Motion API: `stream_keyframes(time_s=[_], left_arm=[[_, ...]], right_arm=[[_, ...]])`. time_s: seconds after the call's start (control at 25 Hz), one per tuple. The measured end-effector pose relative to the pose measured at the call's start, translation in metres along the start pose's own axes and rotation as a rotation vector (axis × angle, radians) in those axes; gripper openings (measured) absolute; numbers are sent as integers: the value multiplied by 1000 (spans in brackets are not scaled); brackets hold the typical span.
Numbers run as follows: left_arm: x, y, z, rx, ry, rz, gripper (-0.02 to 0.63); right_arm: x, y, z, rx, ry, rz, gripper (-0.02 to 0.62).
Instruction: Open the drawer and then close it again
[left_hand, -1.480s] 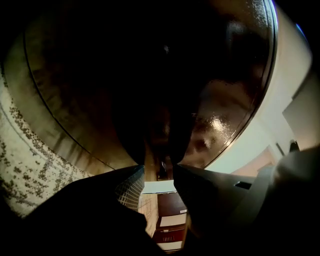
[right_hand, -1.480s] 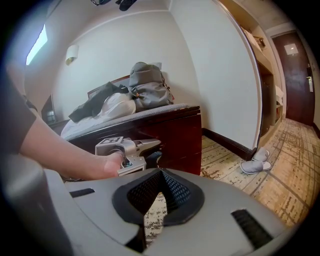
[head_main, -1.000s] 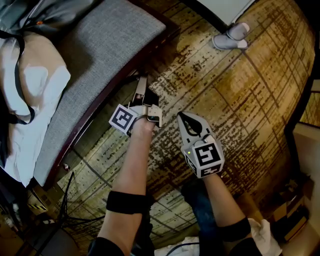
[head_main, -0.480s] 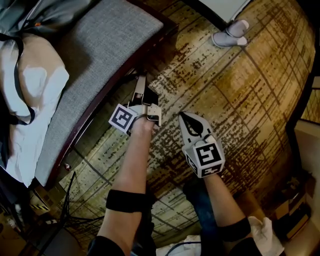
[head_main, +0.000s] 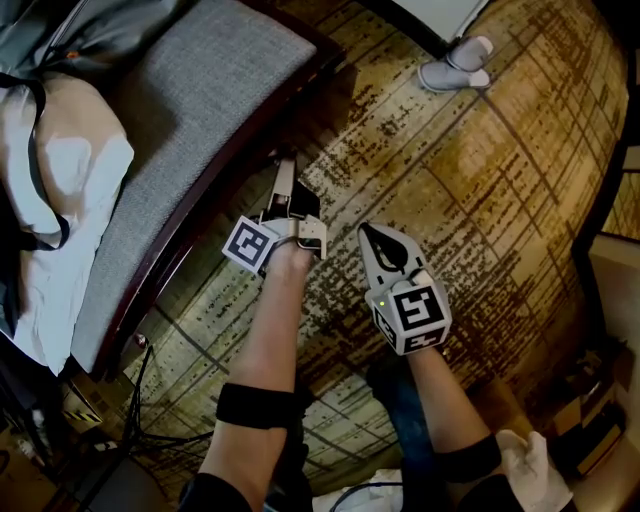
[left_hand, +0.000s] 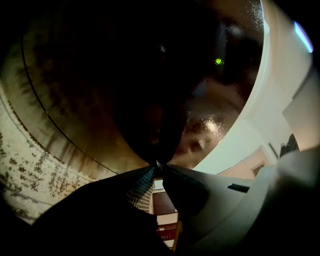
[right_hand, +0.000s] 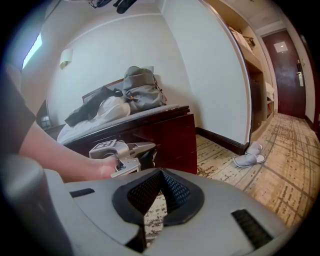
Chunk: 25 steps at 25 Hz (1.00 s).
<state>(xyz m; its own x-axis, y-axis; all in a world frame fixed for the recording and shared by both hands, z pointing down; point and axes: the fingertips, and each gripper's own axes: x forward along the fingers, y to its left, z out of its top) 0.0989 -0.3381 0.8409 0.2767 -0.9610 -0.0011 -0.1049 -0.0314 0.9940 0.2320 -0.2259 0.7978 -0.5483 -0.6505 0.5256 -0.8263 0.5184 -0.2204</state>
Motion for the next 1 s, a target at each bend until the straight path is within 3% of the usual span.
stream_keyframes(time_s=[0.48,1.0], left_arm=[[-47,-6,-82,-80,30,28,39],[-98,-15,-169,-122,36,34,40]], right_arm=[[-44,-5,1,7,9,-31,2],[-115,-45,-15,46,7,-111,2]])
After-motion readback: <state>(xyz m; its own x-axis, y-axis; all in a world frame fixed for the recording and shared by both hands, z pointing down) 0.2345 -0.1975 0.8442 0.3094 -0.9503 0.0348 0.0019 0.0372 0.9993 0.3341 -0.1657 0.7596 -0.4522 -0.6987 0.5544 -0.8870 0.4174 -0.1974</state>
